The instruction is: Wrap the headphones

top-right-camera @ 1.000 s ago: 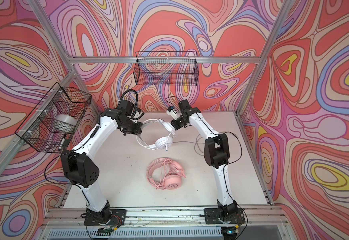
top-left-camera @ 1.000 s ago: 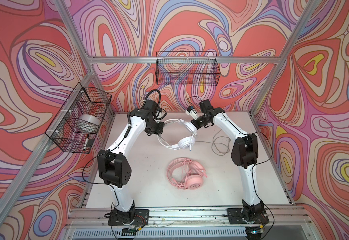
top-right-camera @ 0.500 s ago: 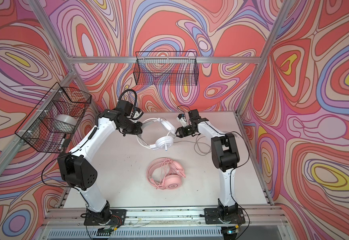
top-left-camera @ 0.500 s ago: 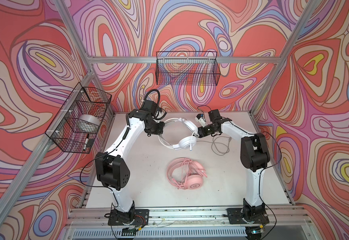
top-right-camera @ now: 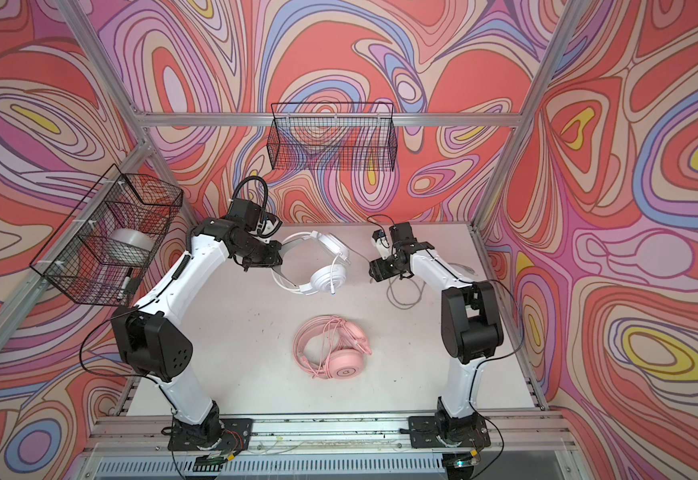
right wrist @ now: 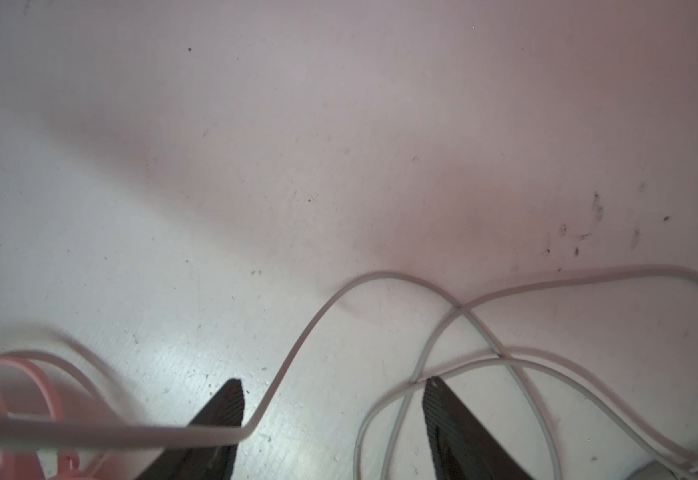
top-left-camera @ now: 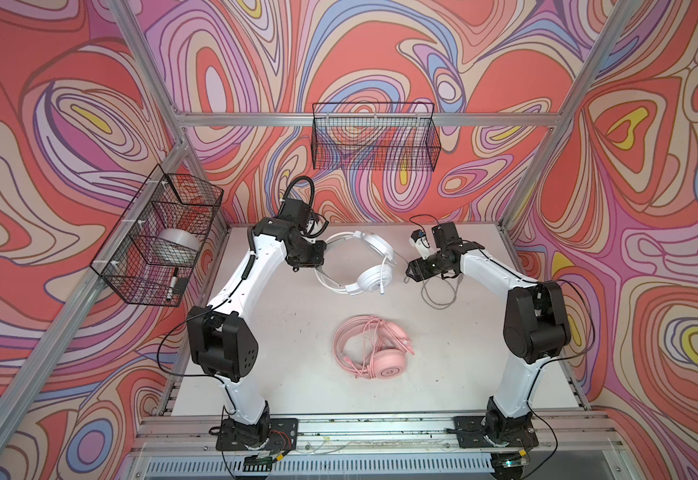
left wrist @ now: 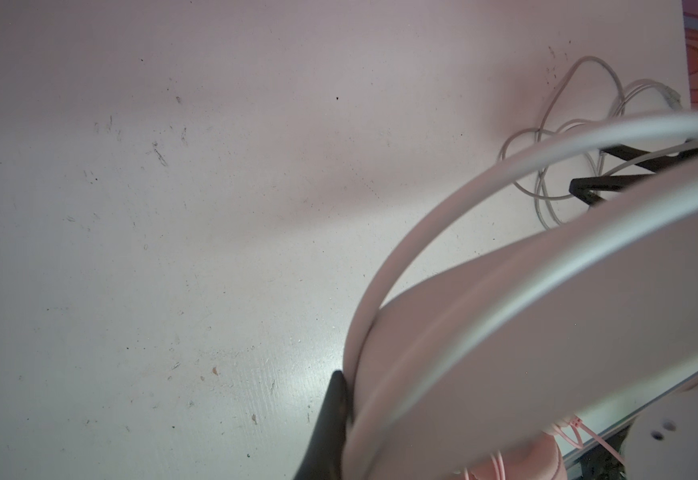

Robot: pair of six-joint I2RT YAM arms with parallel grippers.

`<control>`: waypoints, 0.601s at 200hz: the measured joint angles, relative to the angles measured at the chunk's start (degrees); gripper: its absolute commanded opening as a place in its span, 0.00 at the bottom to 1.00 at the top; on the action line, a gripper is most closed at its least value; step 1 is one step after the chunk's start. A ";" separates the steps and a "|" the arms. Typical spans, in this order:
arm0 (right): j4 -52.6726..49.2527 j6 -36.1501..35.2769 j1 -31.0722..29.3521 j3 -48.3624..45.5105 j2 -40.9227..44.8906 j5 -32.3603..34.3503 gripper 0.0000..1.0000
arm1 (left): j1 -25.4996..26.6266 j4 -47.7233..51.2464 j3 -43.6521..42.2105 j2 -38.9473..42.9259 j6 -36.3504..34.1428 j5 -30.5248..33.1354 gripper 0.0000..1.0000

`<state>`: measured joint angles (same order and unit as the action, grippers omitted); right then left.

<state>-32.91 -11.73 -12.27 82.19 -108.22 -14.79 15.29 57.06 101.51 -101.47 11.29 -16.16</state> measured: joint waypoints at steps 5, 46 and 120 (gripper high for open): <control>0.07 -0.04 0.17 -0.39 0.02 -0.31 0.76 | 0.00 0.00 0.00 0.00 0.07 -0.13 0.00; 3.21 -0.39 0.33 -3.96 0.02 -2.86 0.78 | -0.02 0.00 0.00 0.00 0.50 -0.59 0.00; 6.36 -6.08 0.26 -9.90 3.63 -11.74 0.85 | -1.92 0.11 0.72 0.00 3.61 -0.33 0.00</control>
<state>-26.55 -17.80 -12.01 72.29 -104.60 -26.52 13.37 57.17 102.24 -101.47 14.90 -16.49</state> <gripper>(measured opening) 0.854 0.078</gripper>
